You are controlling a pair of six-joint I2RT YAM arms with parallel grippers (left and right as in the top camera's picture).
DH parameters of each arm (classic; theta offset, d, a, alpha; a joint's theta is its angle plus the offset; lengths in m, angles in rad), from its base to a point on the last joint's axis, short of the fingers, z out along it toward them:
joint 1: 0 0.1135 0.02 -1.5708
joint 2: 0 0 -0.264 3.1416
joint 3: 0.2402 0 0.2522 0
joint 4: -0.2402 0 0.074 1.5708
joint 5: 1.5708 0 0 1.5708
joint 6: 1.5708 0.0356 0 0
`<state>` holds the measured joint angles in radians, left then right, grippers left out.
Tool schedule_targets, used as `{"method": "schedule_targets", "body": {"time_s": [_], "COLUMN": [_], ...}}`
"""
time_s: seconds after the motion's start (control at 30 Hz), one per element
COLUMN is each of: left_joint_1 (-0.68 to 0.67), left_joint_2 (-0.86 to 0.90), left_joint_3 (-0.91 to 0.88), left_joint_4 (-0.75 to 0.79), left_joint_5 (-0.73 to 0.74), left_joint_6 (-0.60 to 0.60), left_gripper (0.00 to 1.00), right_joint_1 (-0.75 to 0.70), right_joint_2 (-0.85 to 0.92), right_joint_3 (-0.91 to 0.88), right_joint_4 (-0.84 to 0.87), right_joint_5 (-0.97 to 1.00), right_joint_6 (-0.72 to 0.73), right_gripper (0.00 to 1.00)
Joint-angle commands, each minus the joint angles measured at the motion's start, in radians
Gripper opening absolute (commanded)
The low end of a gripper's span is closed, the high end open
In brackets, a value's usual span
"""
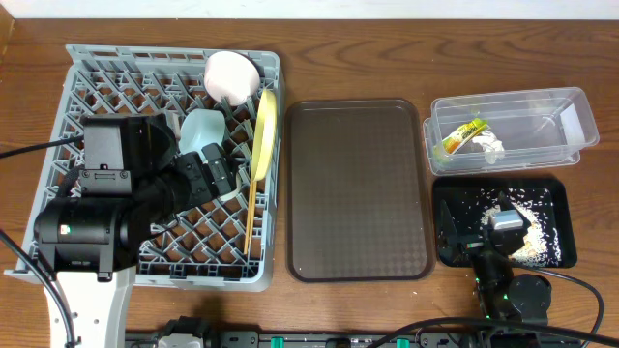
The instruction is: Sort waste into correct bins and load items into the dishwasher
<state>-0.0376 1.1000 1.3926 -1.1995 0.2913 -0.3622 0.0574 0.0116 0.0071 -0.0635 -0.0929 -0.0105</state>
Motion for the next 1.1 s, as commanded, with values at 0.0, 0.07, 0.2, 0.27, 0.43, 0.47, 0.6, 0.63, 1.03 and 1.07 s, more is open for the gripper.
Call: {"method": "schedule_targets", "body": {"time_s": [0.0,0.07,0.2,0.27,0.43,0.47,0.6,0.63,1.03,1.07], "left_joint_1": [-0.002,0.0,0.0,0.0,0.0,0.0,0.0,0.0,0.048,0.053], "left_joint_2": [-0.006,-0.037,-0.159,-0.242,-0.463,-0.507,-0.673,-0.714,-1.018,-1.03], "left_joint_3": [0.014,0.014,0.014,0.014,-0.005,-0.015,-0.086,-0.113,-0.555,-0.584], "left_joint_4": [-0.019,-0.019,-0.019,-0.019,-0.02,-0.02,-0.02,-0.023,0.136,0.18], "left_joint_5": [-0.097,-0.101,-0.111,-0.15,-0.182,-0.181,-0.169,-0.169,-0.172,-0.172], "left_joint_6": [0.028,0.028,0.029,0.029,0.029,0.029,0.028,0.028,0.027,0.024], "left_gripper": [0.97,0.97,0.97,0.97,0.97,0.97,0.97,0.97,0.98,0.97], "right_joint_1": [-0.008,-0.008,-0.009,-0.009,-0.009,-0.009,-0.009,-0.009,-0.008,-0.009], "right_joint_2": [-0.006,-0.006,-0.006,-0.006,-0.006,-0.006,-0.006,-0.006,-0.006,-0.006], "right_joint_3": [-0.002,-0.002,-0.002,-0.002,-0.002,-0.002,-0.002,-0.002,-0.002,-0.002], "right_joint_4": [-0.004,-0.004,-0.004,-0.004,-0.004,-0.004,-0.004,-0.004,-0.004,-0.004], "right_joint_5": [0.006,0.006,0.006,0.006,0.006,0.006,0.006,0.006,0.006,0.006], "right_joint_6": [0.014,0.013,0.014,0.014,0.014,0.014,0.013,0.013,0.013,0.014], "right_gripper": [0.99,0.99,0.99,0.99,0.99,0.99,0.99,0.99,0.99,0.99]}}
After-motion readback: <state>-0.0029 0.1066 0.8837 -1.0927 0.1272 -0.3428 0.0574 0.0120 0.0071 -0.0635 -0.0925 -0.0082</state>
